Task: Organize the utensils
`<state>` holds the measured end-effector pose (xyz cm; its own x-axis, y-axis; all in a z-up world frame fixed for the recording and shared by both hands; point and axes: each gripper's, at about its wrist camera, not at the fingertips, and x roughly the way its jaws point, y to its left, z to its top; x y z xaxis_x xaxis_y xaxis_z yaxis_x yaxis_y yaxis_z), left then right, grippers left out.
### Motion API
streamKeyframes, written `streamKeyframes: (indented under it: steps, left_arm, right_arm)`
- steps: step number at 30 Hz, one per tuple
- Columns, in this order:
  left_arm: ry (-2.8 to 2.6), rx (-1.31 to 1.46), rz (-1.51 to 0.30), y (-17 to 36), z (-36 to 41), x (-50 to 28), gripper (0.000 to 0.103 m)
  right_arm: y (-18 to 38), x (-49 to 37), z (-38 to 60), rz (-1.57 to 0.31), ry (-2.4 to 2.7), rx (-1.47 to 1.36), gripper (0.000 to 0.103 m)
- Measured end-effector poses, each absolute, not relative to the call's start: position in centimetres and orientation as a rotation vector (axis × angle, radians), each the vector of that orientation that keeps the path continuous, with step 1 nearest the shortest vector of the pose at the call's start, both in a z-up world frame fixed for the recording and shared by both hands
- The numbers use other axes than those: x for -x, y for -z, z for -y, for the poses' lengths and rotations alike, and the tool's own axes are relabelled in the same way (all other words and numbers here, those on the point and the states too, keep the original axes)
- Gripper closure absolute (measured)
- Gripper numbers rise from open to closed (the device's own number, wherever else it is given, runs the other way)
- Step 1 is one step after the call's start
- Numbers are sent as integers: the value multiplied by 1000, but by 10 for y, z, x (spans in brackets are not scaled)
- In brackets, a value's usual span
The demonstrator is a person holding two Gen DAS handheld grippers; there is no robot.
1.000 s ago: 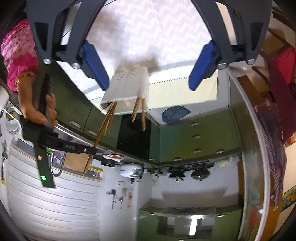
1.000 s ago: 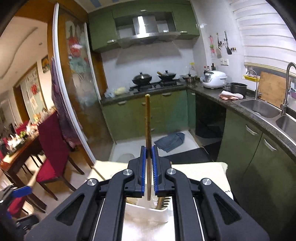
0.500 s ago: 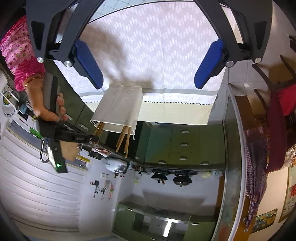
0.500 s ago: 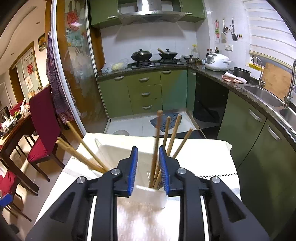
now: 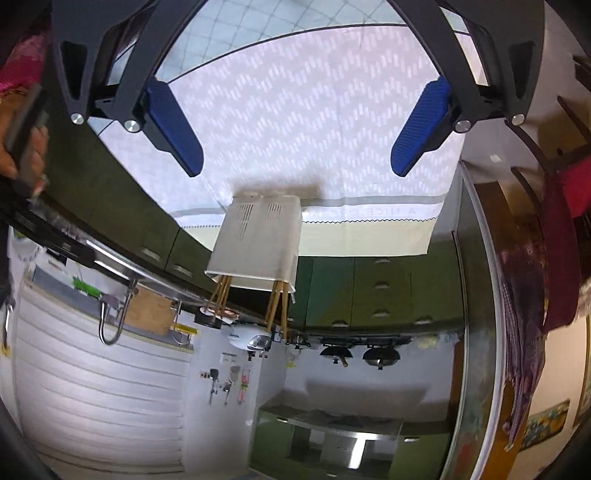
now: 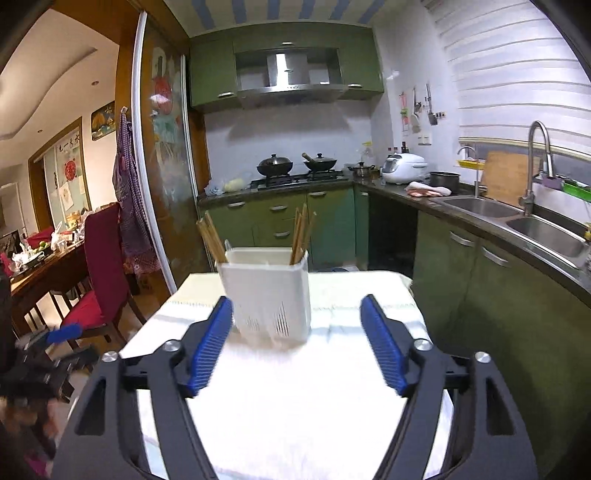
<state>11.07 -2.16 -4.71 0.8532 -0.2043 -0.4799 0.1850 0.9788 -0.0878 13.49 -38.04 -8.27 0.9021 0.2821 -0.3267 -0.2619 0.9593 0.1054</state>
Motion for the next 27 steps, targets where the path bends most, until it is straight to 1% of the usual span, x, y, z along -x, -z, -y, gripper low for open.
streamKeyframes:
  steps: [2,3,4,9,16,27]
  left_arm:
    - [212,16,-497,45,25,-106,6]
    - [215,-1,-483,43,28,-101,6]
    - [211,-11,-474,40,29,-98,6]
    - [222,-1,-438,25,28,-81,6]
    - [220,-9,-430,18,26,-67,6]
    - [183,-15,-411,18,24,-50,6]
  right_arm:
    - [89,-109,385,-345,-286,-53,12]
    - [91,-99,386,-340,-288,-47,10]
    - [91,-86,388,-327,-289,-43,4]
    - [85,-46,389,-285,-283,-8,4]
    - [74,-20,386,-264,-278,15,4]
    - [67,-21,375,-273,-329,15,4]
